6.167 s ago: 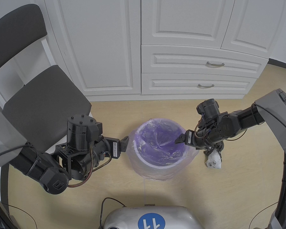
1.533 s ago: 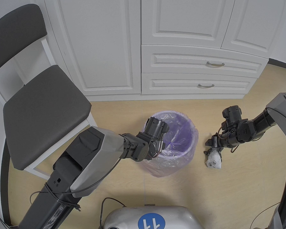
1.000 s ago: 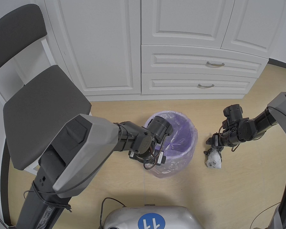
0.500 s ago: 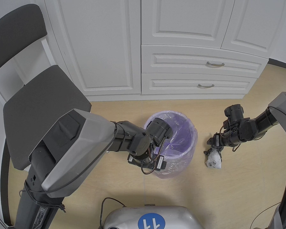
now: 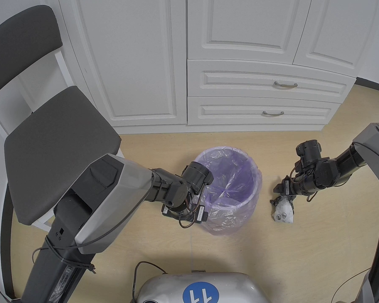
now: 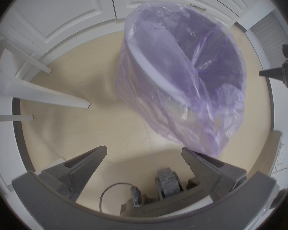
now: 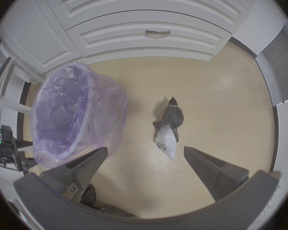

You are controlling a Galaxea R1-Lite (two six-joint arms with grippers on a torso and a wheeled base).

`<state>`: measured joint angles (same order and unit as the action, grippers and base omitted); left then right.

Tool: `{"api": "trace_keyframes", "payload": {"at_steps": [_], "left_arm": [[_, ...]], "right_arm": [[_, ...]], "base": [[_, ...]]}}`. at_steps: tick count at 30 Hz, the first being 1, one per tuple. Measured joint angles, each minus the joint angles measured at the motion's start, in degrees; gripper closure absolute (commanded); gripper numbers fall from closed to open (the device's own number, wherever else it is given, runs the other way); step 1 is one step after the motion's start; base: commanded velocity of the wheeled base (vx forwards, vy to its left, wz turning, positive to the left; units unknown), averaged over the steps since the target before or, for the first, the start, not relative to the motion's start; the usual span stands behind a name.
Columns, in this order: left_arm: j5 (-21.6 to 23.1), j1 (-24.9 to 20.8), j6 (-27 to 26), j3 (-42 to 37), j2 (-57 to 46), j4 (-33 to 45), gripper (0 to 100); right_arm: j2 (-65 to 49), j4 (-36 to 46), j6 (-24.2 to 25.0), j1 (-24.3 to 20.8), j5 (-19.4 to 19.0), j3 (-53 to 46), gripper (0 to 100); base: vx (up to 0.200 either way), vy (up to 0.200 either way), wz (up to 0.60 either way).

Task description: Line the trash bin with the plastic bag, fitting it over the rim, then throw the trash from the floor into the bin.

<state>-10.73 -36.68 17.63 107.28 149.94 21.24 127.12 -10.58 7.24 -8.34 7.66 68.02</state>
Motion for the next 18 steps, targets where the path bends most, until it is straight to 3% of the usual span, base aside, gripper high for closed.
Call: {"api": "trace_keyframes", "payload": {"at_steps": [7, 18], "left_arm": [[-1.5, 2.8, 0.1, 5.8, 6.4, -7.3, 0], [-1.3, 7.5, -0.5, 7.3, 11.3, -18.2, 0]], "right_arm": [[1.5, 0.0, 0.0, 0.4, 0.0, 0.5, 0], [4.2, 0.0, -0.4, 0.8, 0.1, 1.1, 0]], "base": [[0.0, 0.0, 0.0], [0.0, 0.0, 0.0]]}}
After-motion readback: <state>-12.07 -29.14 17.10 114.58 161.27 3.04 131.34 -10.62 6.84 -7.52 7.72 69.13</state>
